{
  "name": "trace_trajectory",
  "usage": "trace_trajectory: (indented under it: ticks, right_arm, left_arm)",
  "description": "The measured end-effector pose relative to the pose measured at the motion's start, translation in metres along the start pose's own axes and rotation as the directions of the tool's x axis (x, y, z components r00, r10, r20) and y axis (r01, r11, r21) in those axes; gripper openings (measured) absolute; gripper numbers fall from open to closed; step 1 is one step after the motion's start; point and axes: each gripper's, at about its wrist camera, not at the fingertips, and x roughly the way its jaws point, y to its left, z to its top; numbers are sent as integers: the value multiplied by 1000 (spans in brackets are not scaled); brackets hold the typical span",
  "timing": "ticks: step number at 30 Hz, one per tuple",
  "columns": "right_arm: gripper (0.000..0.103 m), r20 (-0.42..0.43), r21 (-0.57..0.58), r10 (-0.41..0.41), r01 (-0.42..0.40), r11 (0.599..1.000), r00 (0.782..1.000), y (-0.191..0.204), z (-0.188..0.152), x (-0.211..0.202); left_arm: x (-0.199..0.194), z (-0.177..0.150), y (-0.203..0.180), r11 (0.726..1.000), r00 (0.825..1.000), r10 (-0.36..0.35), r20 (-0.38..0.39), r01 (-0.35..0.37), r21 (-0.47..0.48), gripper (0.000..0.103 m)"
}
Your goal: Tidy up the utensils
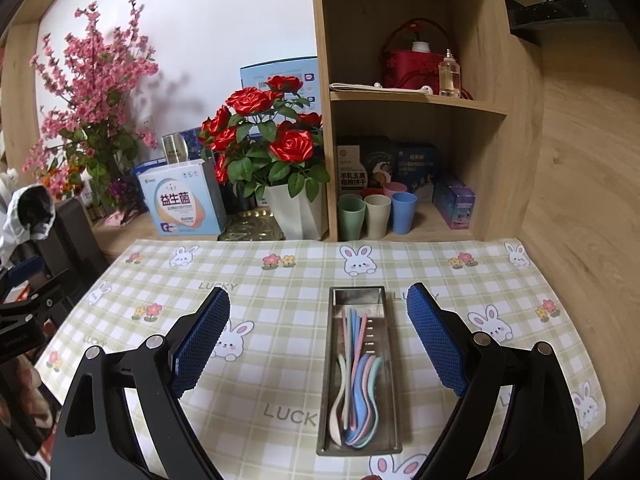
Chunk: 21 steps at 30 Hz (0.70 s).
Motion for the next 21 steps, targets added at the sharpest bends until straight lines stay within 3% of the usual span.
trace_trajectory:
  ticks: [21]
  right_arm:
    - [87, -6, -3, -1, 1, 1000, 1000, 1, 0, 1]
  left_arm:
    - [-1, 1, 8, 999, 1000, -13, 6, 13, -30, 97]
